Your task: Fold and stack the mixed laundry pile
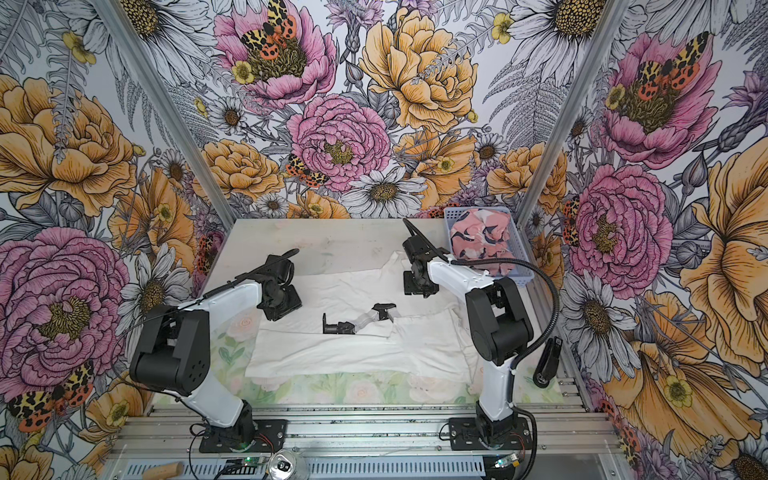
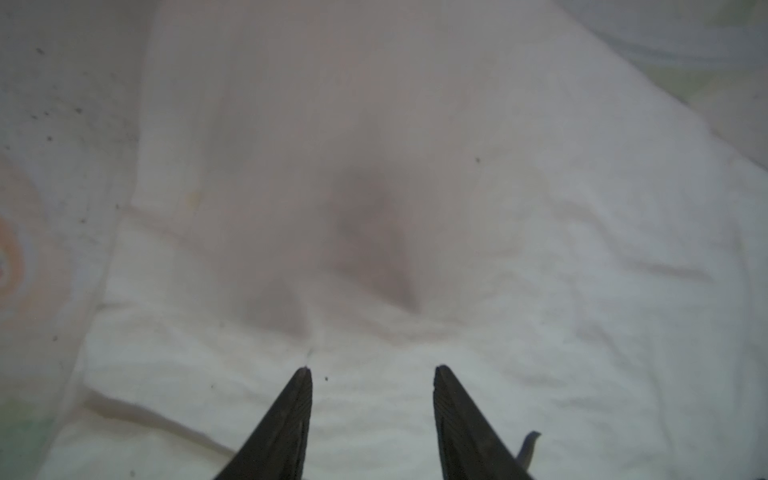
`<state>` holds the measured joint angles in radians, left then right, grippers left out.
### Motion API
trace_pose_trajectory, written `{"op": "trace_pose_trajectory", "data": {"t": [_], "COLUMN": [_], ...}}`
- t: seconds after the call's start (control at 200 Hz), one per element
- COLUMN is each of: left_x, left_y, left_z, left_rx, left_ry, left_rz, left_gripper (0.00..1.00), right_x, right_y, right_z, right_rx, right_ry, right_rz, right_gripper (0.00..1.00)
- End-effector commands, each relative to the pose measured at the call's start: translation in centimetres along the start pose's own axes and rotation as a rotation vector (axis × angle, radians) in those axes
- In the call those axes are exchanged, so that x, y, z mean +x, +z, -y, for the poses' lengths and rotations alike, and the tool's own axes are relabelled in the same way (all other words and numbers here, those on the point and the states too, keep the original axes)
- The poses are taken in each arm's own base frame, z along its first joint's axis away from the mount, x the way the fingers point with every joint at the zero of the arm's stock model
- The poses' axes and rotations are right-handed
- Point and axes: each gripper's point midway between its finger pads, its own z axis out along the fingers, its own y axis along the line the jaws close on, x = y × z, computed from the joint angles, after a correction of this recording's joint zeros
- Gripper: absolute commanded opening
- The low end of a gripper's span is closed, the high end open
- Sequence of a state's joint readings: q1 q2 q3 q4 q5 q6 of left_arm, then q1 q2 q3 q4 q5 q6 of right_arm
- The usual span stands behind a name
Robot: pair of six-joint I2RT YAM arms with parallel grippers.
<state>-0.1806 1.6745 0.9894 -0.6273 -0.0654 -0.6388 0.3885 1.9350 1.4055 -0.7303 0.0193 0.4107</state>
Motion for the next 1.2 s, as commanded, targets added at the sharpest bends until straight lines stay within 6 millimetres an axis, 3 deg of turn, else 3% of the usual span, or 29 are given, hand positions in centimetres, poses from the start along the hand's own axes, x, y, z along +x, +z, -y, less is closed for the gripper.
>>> {"op": "trace_pose_trajectory", "data": {"t": [0.0, 0.155, 0.47, 0.671, 0.766, 0.946, 1.051, 1.191], "left_x": [-0.7, 2.0, 7.3, 8.9, 7.3, 1.1, -1.4, -2.6], "left_y": [0.9, 2.0, 0.8, 0.1, -0.9, -3.5, -2.7, -0.5], "left_z": [0.8, -1.4, -6.1, -6.9, -5.9, -3.1, -2.3, -1.9], "left_rx": [0.040, -0.014, -0.096, -0.090, -0.057, 0.002, -0.004, -0.022], "left_ry": [0.032, 0.001, -0.079, -0.093, -0.088, -0.038, -0.003, 0.024], "left_rz": [0.014, -0.068, -0.145, -0.162, -0.113, 0.031, 0.038, 0.014], "left_gripper": [0.49, 0.48, 0.47, 0.47, 0.47, 0.49, 0.49, 0.49], "right_x": [-1.2, 1.1, 6.7, 8.5, 7.4, 3.9, 2.0, -0.5], "right_y": [1.5, 3.6, 3.0, 2.4, 1.7, -0.2, -0.1, 0.9], "right_z": [-0.1, 0.2, 1.0, 1.4, 1.2, -0.1, -0.7, -1.4], "right_rx": [-0.004, -0.004, -0.008, -0.006, -0.010, -0.040, -0.043, -0.038], "right_ry": [-0.022, -0.022, -0.019, -0.031, -0.039, -0.049, -0.057, -0.061], "right_rz": [0.021, -0.053, -0.141, -0.159, -0.129, -0.055, -0.027, -0.003], "right_gripper": [0.52, 0.52, 0.51, 0.51, 0.51, 0.52, 0.52, 0.52]}}
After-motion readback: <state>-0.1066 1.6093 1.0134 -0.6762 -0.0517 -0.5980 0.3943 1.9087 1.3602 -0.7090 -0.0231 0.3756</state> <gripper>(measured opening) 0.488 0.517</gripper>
